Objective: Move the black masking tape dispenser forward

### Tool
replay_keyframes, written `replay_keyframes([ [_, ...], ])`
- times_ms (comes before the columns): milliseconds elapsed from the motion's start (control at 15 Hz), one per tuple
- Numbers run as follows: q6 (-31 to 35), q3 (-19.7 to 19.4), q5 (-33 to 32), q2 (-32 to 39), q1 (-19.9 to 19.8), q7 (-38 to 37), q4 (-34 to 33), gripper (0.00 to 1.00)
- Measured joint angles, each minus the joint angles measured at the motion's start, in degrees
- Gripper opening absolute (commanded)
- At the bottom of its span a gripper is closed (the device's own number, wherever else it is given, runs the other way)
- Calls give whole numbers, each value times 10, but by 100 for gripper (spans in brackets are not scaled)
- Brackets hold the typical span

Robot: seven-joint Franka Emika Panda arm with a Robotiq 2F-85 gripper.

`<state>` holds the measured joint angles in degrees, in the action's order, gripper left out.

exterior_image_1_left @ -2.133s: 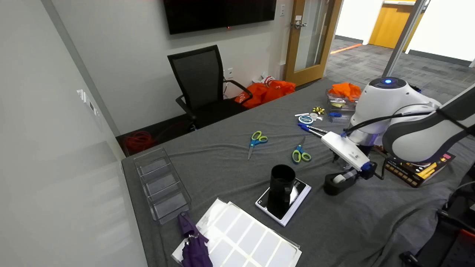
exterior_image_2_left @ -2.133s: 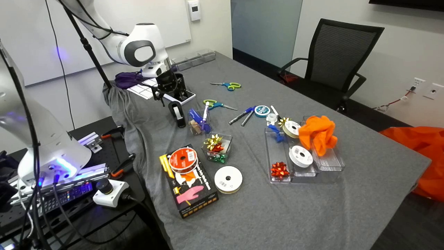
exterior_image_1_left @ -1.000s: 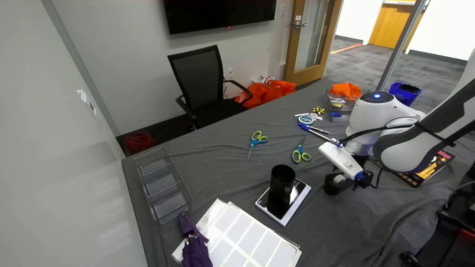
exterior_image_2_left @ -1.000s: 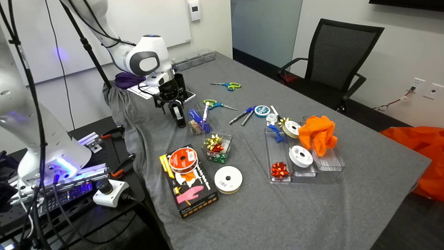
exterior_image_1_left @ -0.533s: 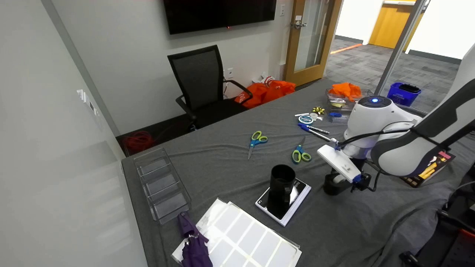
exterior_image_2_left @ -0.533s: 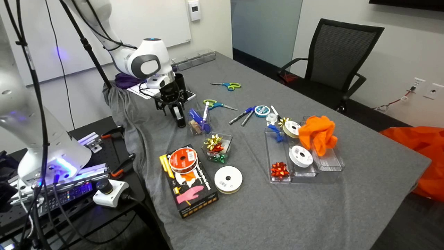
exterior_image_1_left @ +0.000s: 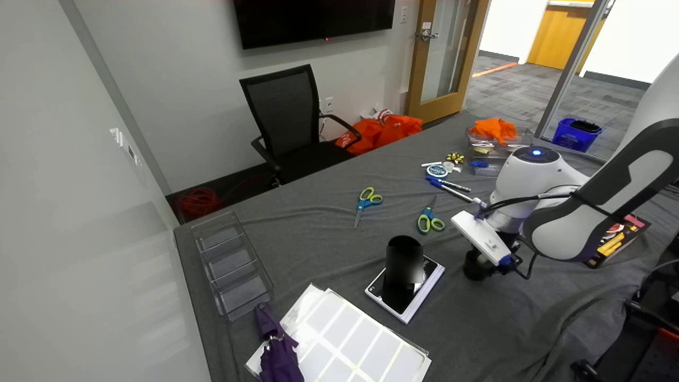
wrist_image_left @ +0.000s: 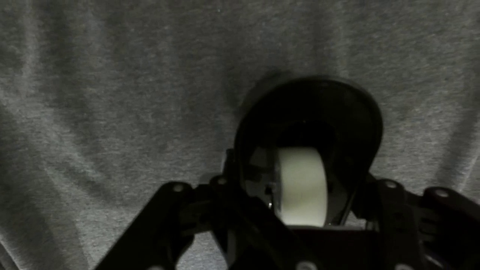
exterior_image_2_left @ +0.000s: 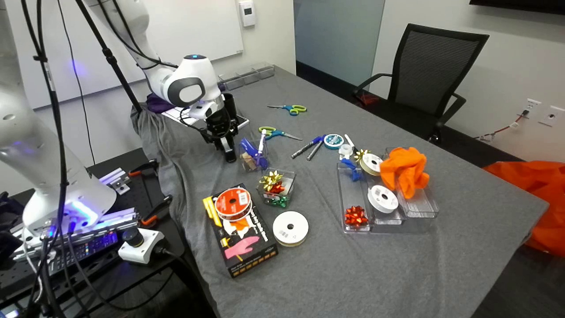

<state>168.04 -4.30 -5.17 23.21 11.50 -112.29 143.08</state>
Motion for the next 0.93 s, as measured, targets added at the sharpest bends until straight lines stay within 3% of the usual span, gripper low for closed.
replay_keyframes([
  [600, -5, -16, 15, -5, 24, 17, 0, 40],
  [933, -46, -18, 16, -25, 42, 11, -18, 40],
])
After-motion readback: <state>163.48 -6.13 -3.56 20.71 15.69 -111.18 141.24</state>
